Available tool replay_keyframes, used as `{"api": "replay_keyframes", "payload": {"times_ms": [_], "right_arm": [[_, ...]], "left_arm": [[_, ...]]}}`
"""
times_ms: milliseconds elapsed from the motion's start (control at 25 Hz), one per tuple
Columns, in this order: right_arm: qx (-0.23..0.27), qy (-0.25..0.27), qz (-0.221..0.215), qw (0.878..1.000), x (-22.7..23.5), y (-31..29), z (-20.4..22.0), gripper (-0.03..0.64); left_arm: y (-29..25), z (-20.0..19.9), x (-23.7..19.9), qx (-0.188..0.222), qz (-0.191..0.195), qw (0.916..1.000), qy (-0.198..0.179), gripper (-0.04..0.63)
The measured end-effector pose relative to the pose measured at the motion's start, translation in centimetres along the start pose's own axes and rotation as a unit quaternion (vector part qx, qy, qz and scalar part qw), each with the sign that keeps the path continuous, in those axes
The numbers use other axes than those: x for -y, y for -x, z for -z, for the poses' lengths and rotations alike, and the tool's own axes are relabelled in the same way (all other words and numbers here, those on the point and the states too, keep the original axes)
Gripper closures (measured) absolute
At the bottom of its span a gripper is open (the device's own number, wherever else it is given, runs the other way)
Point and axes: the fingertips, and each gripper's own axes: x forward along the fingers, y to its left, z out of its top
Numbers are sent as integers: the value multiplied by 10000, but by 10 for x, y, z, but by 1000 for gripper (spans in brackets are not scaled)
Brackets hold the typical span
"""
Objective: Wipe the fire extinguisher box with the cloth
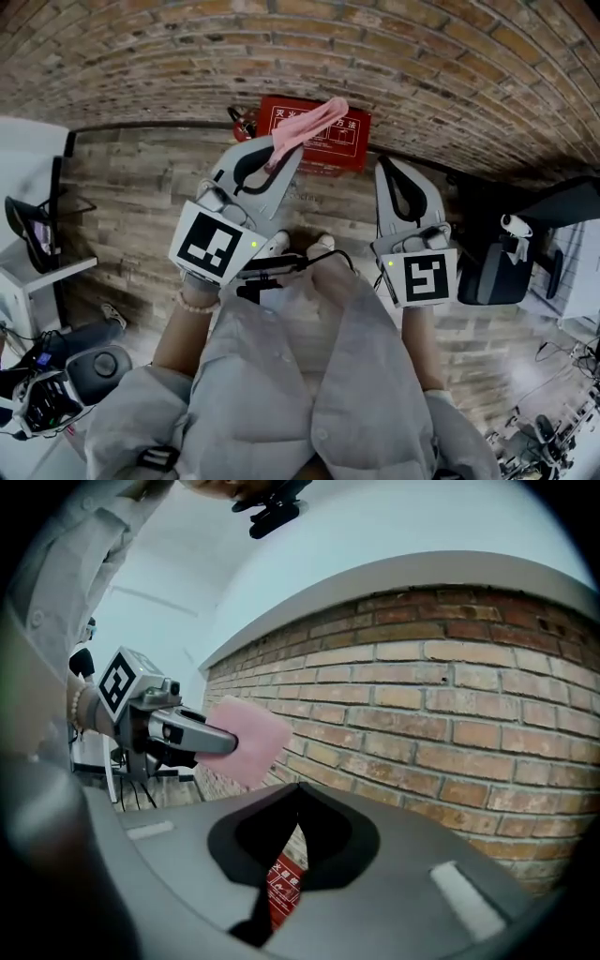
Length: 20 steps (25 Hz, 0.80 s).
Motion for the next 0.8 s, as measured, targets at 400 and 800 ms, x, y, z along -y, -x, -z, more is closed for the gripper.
{"api": "replay_keyframes", "payload": {"times_ms": [400, 800], "right_arm": [[253, 228, -142, 9993, -14, 4, -30, 609], [224, 350, -260, 9988, -28, 3, -35, 609]], "left_arm": [[34, -20, -1, 155, -182, 9997, 32, 584], [42, -18, -2, 193, -268, 9995, 3, 584]]}}
